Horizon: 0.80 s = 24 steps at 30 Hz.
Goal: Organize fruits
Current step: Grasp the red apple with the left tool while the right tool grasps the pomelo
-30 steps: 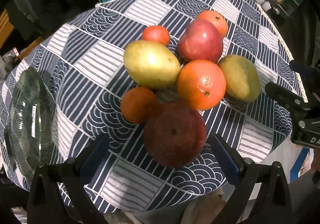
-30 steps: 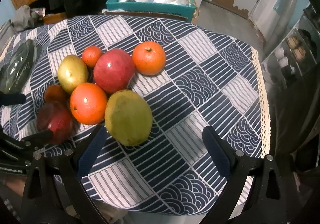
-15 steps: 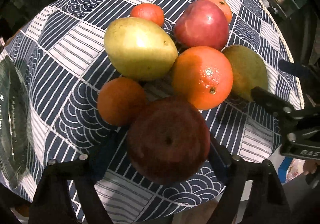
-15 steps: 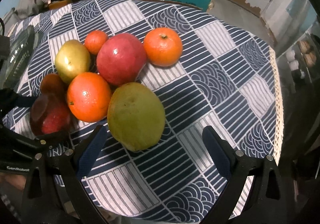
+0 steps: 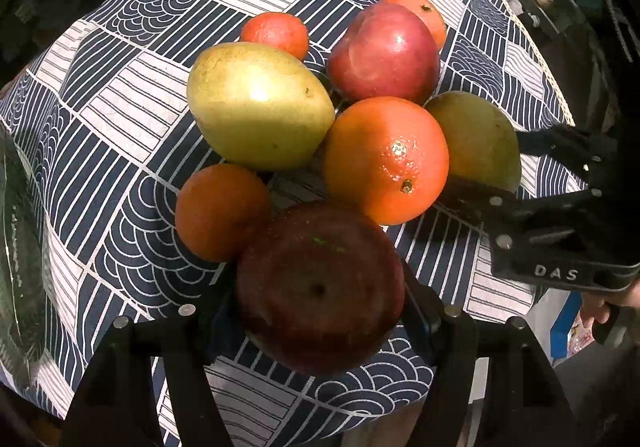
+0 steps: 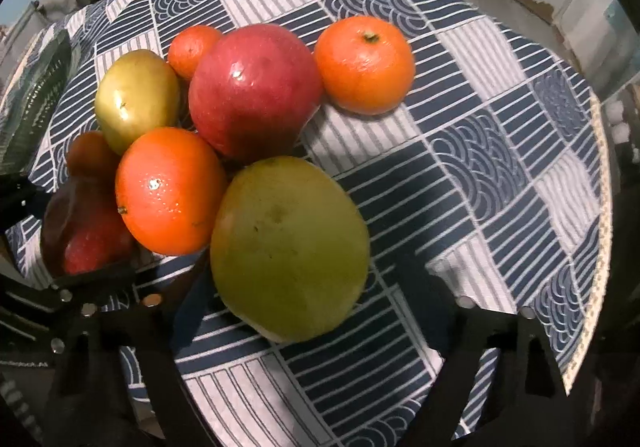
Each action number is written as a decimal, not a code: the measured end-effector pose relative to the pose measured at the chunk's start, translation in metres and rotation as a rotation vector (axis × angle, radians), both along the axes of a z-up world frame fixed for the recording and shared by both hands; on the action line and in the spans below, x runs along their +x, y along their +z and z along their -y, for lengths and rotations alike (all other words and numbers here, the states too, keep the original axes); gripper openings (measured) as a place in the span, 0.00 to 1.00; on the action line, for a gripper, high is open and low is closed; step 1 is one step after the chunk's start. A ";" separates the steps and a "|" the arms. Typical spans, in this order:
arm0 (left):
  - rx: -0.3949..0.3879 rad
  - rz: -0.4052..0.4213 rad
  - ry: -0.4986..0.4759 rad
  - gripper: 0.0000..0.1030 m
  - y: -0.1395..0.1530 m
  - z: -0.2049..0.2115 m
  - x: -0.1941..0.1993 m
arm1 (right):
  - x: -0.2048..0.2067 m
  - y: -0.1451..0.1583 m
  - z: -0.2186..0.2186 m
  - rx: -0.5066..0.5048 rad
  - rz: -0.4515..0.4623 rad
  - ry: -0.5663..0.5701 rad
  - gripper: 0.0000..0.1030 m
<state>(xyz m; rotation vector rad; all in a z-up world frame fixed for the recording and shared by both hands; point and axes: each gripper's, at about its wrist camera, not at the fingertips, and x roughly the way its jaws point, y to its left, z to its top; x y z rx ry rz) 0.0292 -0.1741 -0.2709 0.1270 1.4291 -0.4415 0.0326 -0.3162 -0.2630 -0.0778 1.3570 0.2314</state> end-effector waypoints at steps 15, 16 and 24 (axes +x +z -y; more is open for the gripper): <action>-0.005 0.077 -0.016 0.69 0.033 -0.016 -0.019 | -0.030 0.012 0.005 -0.024 0.070 -0.103 0.67; -0.009 0.084 -0.016 0.70 0.036 -0.018 -0.020 | -0.032 0.015 0.006 -0.021 0.077 -0.107 0.67; -0.005 0.182 -0.021 0.70 0.065 -0.027 -0.026 | -0.035 0.064 0.001 0.000 0.190 -0.126 0.67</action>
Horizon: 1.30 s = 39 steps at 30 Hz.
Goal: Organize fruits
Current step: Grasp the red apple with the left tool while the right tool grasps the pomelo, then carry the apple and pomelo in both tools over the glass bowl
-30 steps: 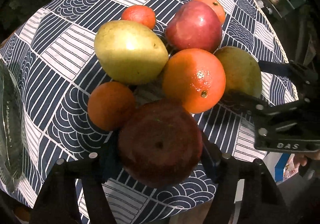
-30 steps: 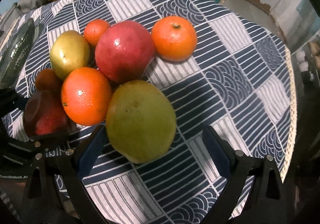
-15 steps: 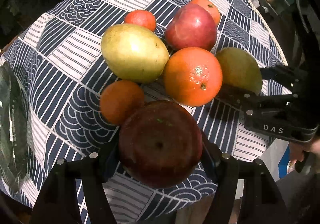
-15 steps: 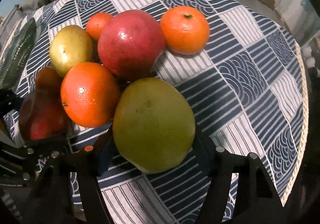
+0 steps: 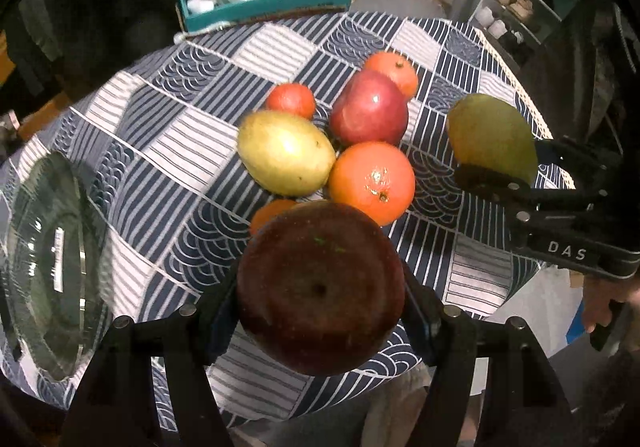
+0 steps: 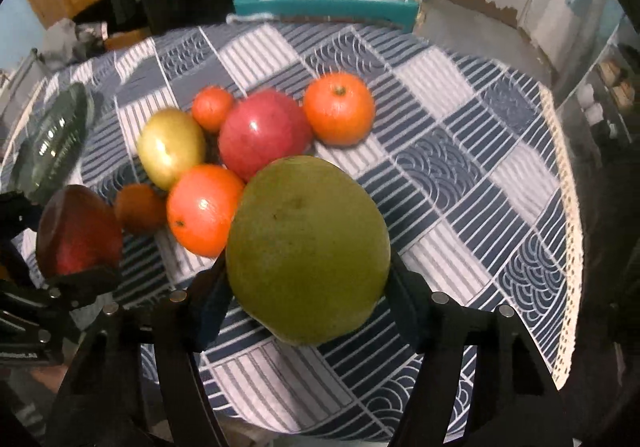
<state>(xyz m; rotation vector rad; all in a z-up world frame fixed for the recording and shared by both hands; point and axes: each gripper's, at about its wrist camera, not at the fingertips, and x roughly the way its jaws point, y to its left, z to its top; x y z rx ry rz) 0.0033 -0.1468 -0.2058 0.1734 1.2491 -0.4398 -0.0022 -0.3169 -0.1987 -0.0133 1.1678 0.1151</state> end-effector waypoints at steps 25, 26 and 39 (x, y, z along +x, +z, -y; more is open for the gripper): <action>-0.023 0.246 0.116 0.70 0.083 -0.067 0.012 | -0.002 0.103 -0.034 0.018 0.288 0.004 0.67; -0.024 0.253 0.119 0.70 0.086 -0.069 0.011 | -0.001 0.107 -0.038 0.025 0.301 0.010 0.67; -0.029 0.309 0.167 0.70 0.107 -0.097 0.010 | 0.006 0.135 -0.074 0.050 0.371 0.058 0.67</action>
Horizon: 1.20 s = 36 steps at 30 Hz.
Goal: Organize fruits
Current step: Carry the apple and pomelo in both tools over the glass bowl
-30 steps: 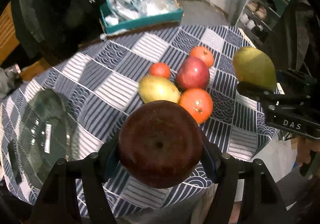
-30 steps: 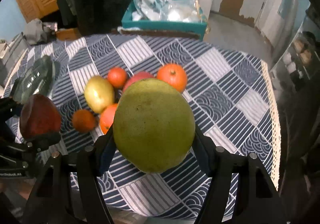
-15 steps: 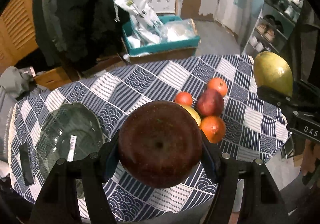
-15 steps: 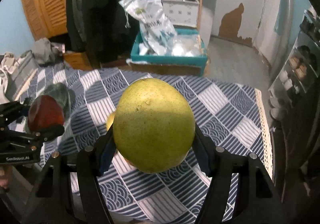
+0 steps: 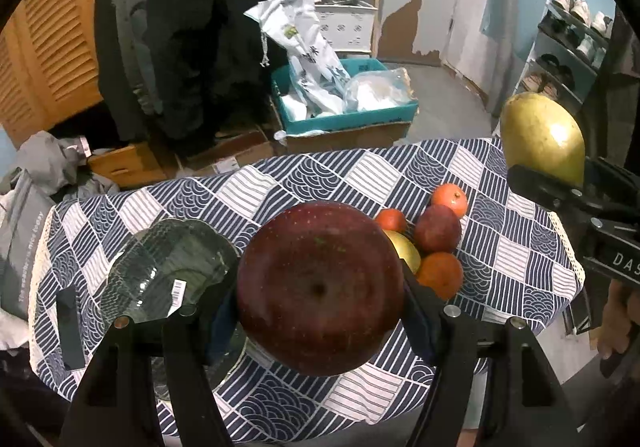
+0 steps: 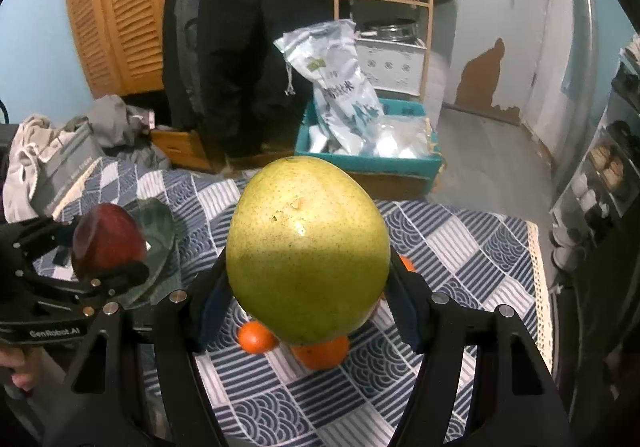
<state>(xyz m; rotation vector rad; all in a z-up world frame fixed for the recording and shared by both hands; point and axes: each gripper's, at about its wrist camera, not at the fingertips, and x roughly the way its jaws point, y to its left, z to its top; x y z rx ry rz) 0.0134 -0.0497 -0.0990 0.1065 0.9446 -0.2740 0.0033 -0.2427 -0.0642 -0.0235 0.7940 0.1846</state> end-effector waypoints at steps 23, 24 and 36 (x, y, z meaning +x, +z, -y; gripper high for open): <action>-0.037 0.013 0.146 0.70 0.006 -0.086 0.006 | 0.034 0.008 -0.089 0.029 -0.016 0.113 0.67; -0.039 0.010 0.157 0.70 0.004 -0.092 0.007 | 0.037 0.006 -0.095 0.032 -0.024 0.121 0.67; -0.038 -0.027 0.284 0.70 -0.020 -0.152 0.015 | 0.066 -0.026 -0.157 0.026 -0.098 0.201 0.67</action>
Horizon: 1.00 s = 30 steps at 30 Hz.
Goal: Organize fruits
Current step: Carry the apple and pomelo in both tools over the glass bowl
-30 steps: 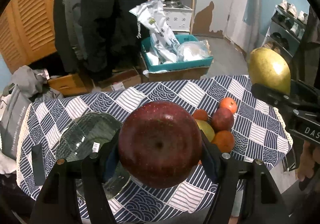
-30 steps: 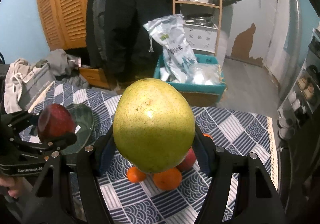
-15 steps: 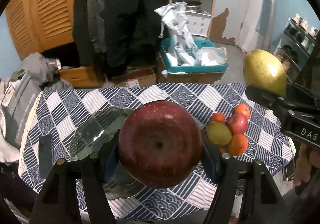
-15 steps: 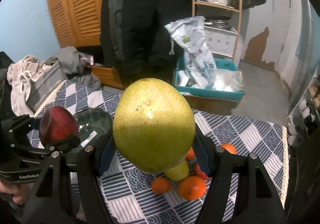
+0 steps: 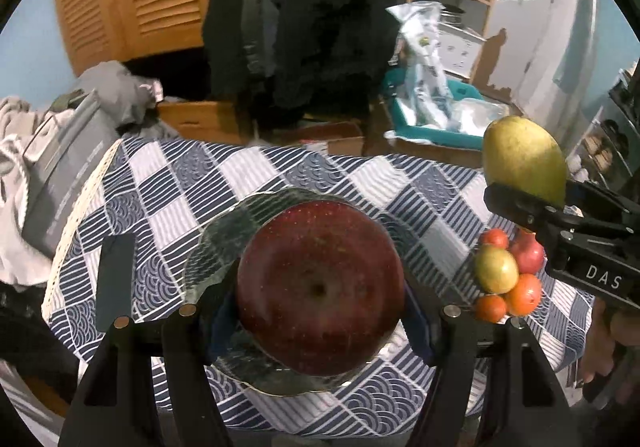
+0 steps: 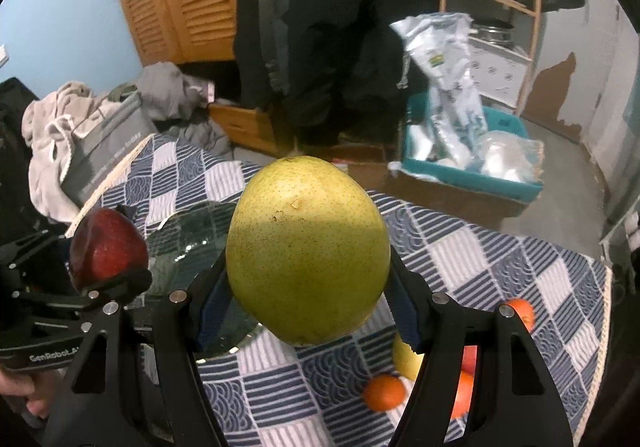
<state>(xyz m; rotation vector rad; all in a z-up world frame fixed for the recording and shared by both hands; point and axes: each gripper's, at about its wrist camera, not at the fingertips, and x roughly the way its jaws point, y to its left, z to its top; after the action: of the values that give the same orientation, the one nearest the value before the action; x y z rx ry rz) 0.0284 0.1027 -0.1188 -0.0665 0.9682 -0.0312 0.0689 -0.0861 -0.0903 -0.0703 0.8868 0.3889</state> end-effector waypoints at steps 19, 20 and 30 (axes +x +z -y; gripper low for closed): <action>-0.029 -0.161 0.134 0.70 -0.070 -0.061 0.018 | 0.035 -0.064 -0.081 -0.032 -0.167 0.120 0.67; -0.024 -0.170 0.137 0.70 -0.074 -0.062 0.019 | 0.036 -0.068 -0.084 -0.035 -0.176 0.125 0.67; -0.067 -0.279 0.162 0.70 -0.108 -0.070 0.019 | 0.042 -0.104 -0.097 -0.065 -0.268 0.161 0.67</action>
<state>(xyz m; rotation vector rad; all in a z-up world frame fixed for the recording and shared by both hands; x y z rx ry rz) 0.0472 0.1731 -0.2269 -0.2156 1.2379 0.0974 0.1105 0.0110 -0.1940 -0.1529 1.1624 0.5279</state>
